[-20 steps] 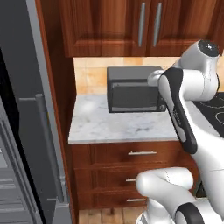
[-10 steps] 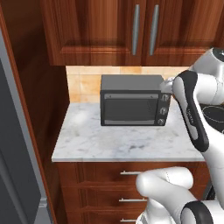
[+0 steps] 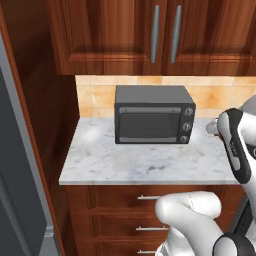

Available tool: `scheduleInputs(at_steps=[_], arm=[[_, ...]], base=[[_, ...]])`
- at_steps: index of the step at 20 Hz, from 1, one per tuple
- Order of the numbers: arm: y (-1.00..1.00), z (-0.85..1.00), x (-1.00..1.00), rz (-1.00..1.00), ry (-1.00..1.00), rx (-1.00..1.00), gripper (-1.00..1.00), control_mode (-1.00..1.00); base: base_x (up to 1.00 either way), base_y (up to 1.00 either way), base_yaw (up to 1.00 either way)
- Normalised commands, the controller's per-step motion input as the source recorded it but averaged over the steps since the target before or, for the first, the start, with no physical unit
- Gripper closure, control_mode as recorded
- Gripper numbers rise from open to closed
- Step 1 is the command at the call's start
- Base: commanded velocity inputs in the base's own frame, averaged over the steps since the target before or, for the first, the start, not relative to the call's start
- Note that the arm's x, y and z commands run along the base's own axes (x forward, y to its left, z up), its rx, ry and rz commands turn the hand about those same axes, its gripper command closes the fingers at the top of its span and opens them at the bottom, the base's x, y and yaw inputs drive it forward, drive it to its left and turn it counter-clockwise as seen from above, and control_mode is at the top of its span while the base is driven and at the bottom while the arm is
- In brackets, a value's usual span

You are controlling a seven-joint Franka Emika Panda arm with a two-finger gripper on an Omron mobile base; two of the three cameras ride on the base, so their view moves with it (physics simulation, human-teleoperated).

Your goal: Open the fridge, remove the apple, carrot, and chicken drumstick, and place them on any counter.

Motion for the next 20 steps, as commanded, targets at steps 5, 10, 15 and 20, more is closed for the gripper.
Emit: scheduleInputs(at_steps=[5, 10, 15, 20], arm=[[-0.92, -1.00, 0.63, -0.06, 0.18, 0.02, 1.00, -1.00], [-0.66, -0.93, 0.94, -0.09, 0.23, 0.04, 1.00, -1.00], [-0.41, -0.81, 0.55, -0.05, 0.11, 0.03, 1.00, -1.00], [-0.35, -0.54, 0.36, 0.00, 0.00, 0.01, 1.00, -1.00]], base=[[0.00, 0.00, 0.00], [0.00, 0.00, 0.00], [0.00, 0.00, 0.00], [0.00, 0.00, 0.00]])
